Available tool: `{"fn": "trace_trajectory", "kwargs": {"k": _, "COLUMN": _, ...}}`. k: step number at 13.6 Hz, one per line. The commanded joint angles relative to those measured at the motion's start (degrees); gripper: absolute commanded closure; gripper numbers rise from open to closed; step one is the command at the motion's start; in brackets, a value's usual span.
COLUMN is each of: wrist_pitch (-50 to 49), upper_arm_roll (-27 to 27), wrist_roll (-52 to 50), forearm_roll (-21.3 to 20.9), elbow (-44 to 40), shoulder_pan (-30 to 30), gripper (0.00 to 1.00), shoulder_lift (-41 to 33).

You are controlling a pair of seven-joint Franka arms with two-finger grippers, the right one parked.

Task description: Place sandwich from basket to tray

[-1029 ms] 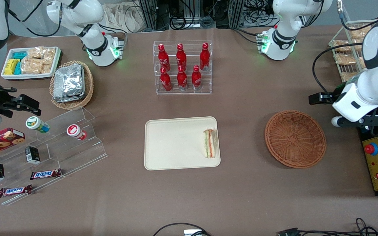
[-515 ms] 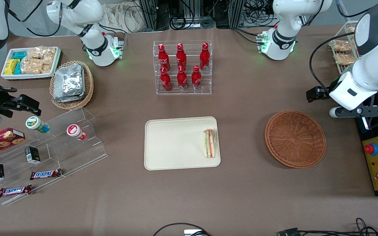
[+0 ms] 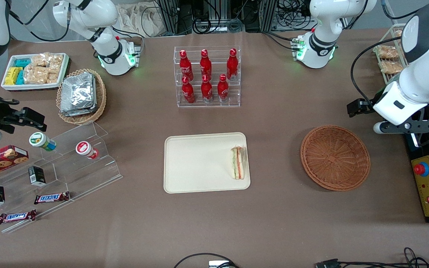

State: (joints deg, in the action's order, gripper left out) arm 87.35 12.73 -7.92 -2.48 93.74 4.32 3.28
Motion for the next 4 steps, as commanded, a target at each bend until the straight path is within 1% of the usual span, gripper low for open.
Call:
{"fn": "trace_trajectory", "kwargs": {"k": 1, "wrist_pitch": 0.89, "upper_arm_roll": 0.89, "wrist_roll": 0.36, "forearm_roll": -0.33, "elbow": 1.09, "shoulder_pan": 1.3, "gripper": 0.0, "shoulder_lift": -0.99}}
{"fn": "trace_trajectory", "kwargs": {"k": 4, "wrist_pitch": 0.89, "upper_arm_roll": 0.8, "wrist_roll": 0.45, "forearm_roll": 0.02, "elbow": 1.01, "shoulder_pan": 1.56, "gripper": 0.0, "shoulder_lift": -0.99}}
